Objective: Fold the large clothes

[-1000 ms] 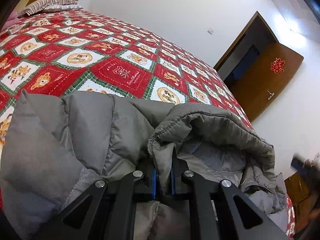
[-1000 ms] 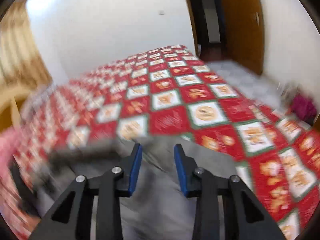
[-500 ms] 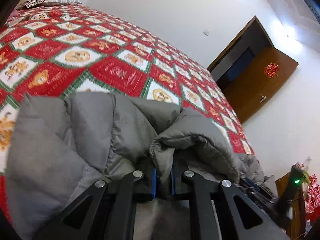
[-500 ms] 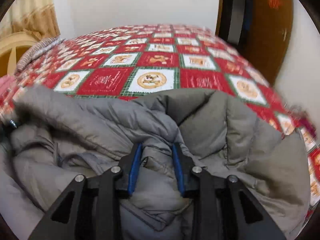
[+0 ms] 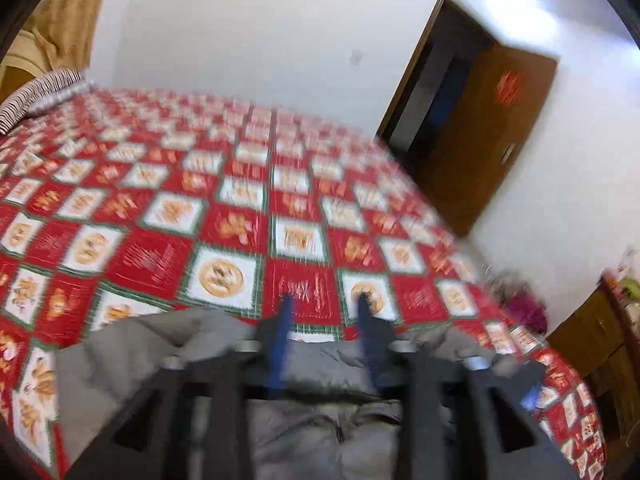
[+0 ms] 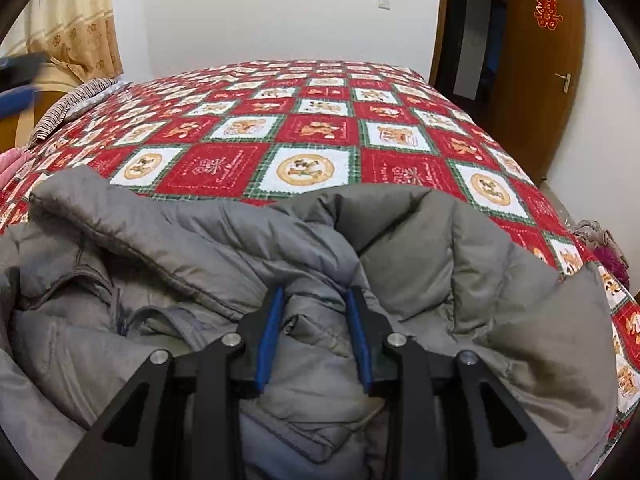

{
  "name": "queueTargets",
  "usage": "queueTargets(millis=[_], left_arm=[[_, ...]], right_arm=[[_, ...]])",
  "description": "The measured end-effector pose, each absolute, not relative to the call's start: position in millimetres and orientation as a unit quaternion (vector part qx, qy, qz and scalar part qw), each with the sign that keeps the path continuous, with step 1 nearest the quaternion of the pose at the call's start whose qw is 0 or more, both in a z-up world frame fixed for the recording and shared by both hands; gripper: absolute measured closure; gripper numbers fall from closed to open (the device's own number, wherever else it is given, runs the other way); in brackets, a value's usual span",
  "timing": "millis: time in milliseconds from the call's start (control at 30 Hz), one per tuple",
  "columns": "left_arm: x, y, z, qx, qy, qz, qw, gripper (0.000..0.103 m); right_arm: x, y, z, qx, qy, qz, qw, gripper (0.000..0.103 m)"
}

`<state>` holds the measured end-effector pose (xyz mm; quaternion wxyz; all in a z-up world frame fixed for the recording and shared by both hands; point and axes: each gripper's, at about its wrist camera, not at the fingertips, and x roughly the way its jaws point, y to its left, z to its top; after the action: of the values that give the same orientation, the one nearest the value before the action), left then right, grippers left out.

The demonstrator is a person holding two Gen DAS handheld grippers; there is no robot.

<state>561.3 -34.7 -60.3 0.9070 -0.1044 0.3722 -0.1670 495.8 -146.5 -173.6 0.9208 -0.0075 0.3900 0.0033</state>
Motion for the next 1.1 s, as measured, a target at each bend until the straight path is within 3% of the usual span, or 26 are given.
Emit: queueTargets(millis=[167,267,500,633,700,733,1100], left_arm=[[571,-32,-137,-0.013,0.451,-0.09,0.888,0.063],[544,-14,-166,-0.021,0.414,-0.115,0.903,0.064],[548,-19,-169,-0.004,0.409,-0.106,0.906,0.064],[551,-14,-169,-0.025,0.408,-0.115,0.905,0.064],[551,-17,-168,-0.02,0.407,-0.114,0.906,0.064],[551,-17,-169,-0.02,0.407,-0.113,0.906,0.064],[551,-19,-167,-0.012,0.409,-0.112,0.906,0.064]], right_arm=[[495,-151,-174,0.007,0.387,0.014,0.922,0.067],[495,-154,-173,0.02,0.385,0.024,0.922,0.065],[489,-157,-153,0.033,0.366,0.021,0.93,0.063],[501,-165,-146,0.036,0.376,-0.028,0.926,0.044],[518,-161,-176,0.003,0.432,-0.017,0.902,0.04],[517,-162,-178,0.005,0.424,-0.012,0.906,0.038],[522,-166,-176,0.007,0.416,-0.018,0.909,0.034]])
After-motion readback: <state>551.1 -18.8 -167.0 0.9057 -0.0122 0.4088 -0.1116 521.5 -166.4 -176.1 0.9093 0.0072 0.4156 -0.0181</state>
